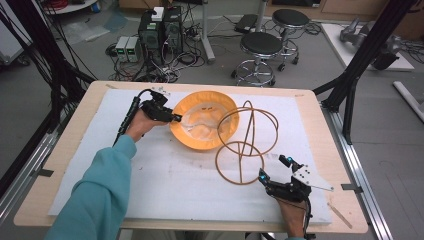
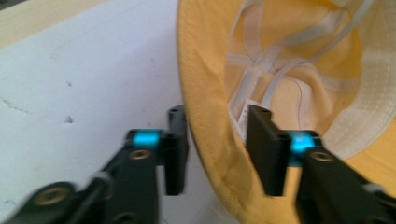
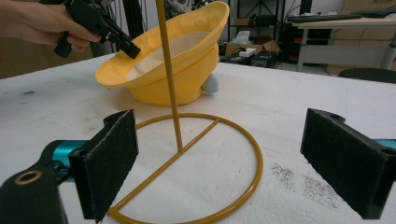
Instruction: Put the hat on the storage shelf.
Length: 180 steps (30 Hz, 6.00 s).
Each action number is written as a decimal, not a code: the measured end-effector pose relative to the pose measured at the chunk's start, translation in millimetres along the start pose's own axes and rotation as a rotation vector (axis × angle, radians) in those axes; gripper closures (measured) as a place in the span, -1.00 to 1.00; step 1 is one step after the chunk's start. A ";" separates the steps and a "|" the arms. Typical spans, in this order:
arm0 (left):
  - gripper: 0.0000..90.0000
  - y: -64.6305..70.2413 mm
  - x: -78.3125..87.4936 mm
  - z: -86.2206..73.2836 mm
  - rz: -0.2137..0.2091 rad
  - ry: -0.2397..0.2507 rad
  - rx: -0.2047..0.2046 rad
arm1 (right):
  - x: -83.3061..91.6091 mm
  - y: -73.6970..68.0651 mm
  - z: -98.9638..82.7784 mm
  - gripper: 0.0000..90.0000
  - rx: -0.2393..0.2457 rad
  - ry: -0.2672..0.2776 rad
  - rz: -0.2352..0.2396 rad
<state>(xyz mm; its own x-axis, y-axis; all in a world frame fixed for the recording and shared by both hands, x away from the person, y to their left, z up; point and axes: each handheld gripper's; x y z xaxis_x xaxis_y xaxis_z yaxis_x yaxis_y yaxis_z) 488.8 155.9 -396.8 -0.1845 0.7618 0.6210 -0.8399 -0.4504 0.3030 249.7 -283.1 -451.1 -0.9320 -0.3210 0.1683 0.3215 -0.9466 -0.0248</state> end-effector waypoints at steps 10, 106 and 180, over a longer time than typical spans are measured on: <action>0.91 7.7 5.9 4.0 -0.045 0.036 0.017 | 0.2 0.0 -0.1 -0.78 0.001 0.001 -0.003; -0.29 110.7 84.8 -9.4 -0.166 0.171 -0.214 | -1.0 -2.9 0.5 -0.78 0.025 -0.012 -0.011; 0.92 81.1 46.2 -76.7 -0.042 0.023 -0.130 | -0.9 -2.4 0.6 -0.78 0.017 -0.015 -0.012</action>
<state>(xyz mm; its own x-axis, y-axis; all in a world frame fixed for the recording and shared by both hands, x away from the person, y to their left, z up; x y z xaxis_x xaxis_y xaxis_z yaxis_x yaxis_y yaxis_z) 373.0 190.2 -399.0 -0.1587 0.7898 0.5925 -0.9057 -0.3554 0.2312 249.8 -280.5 -450.7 -0.9334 -0.3089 0.1829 0.3131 -0.9497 -0.0061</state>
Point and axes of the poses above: each handheld gripper's, and its own axes: x roughly backward along the jaws, z roughly out of its top, y roughly to its right, and after that the axes turned 15 degrees about -z, right-handed
